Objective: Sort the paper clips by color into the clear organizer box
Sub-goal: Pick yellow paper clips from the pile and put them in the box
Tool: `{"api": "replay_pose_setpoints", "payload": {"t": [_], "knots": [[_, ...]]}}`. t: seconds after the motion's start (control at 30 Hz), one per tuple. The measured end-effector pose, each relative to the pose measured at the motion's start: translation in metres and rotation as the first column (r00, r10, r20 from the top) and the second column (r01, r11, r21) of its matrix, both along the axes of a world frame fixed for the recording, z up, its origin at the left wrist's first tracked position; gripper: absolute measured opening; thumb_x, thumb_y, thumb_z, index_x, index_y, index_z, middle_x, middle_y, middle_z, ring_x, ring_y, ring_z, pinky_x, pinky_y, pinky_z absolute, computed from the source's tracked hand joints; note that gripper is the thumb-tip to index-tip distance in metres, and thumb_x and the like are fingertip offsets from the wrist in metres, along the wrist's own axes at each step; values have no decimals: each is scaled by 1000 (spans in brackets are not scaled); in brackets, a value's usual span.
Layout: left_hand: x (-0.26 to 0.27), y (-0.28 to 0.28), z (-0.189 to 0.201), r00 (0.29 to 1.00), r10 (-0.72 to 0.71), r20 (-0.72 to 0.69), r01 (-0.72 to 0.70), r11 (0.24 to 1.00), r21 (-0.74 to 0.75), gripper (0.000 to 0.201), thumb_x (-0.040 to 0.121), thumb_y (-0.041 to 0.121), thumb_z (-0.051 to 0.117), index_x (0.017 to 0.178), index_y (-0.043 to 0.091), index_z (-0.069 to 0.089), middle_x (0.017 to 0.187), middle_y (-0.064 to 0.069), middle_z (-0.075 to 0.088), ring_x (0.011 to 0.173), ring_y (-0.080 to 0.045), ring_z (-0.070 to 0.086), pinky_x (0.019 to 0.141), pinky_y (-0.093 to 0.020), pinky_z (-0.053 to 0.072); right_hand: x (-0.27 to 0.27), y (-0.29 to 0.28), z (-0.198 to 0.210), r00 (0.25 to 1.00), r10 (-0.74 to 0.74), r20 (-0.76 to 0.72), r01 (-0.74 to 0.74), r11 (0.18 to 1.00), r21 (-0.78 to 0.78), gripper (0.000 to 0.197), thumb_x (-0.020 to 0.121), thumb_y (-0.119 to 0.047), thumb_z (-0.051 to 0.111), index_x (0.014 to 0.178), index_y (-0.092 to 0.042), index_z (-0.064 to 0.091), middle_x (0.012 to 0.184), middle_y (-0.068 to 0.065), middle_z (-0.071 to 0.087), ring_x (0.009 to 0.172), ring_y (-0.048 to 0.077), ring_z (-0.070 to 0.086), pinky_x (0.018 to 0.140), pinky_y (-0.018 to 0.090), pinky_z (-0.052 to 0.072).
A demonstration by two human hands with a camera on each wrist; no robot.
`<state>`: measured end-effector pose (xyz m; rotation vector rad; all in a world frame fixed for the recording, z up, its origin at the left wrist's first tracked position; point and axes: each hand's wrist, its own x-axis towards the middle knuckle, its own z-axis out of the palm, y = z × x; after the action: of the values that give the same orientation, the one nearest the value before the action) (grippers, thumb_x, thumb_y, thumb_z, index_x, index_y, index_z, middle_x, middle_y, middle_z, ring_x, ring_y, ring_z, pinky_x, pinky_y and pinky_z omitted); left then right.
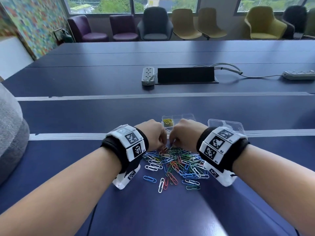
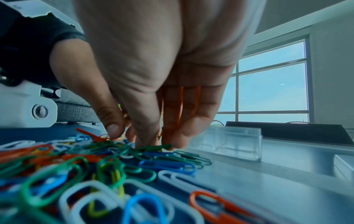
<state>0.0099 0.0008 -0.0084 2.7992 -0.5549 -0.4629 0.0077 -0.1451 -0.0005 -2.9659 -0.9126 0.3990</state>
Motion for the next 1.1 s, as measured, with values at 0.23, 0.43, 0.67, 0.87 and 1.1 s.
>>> {"api": "replay_pose_setpoints", "payload": {"t": [0.23,0.43,0.67,0.87,1.1], "knots": [[-3,-9,5,999,41,33,-45,985,165,27,81,46,65,93,22,73,95,-1,70,88,-22,65,76,-31,53,0,2,-1,998,10,63,-3,994,-110,24,90,-23,50,96,-16,72,79,4,54,70,25,56,62,27,44],[-3,-22,6,996,40,83,-60,966,252,28,81,37,68,101,17,71,104,-4,67,92,-25,65,74,-31,51,-1,-3,-1,998,16,54,-11,997,-83,23,90,-25,51,97,-19,72,98,7,64,82,28,62,65,27,44],[-1,-18,2,996,89,-9,-87,984,158,18,77,29,66,84,13,71,88,-2,71,84,-21,65,71,-28,53,4,-4,-1,999,-45,30,42,995,88,12,79,-26,61,76,-19,70,69,-5,61,72,19,61,70,26,52],[7,4,10,970,174,-167,-211,949,-234,10,80,17,69,73,20,63,63,5,64,57,-8,59,57,-18,47,5,-15,0,962,-187,-201,246,913,326,17,76,-17,70,65,-24,60,62,-8,60,57,8,55,63,26,51],[9,29,4,907,266,-328,-373,869,-325,30,87,-4,41,74,16,59,53,-2,59,54,-16,63,57,-25,55,9,-12,-1,767,-176,-617,512,748,423,24,91,1,52,109,-9,62,71,6,57,59,16,57,61,23,56]]}}
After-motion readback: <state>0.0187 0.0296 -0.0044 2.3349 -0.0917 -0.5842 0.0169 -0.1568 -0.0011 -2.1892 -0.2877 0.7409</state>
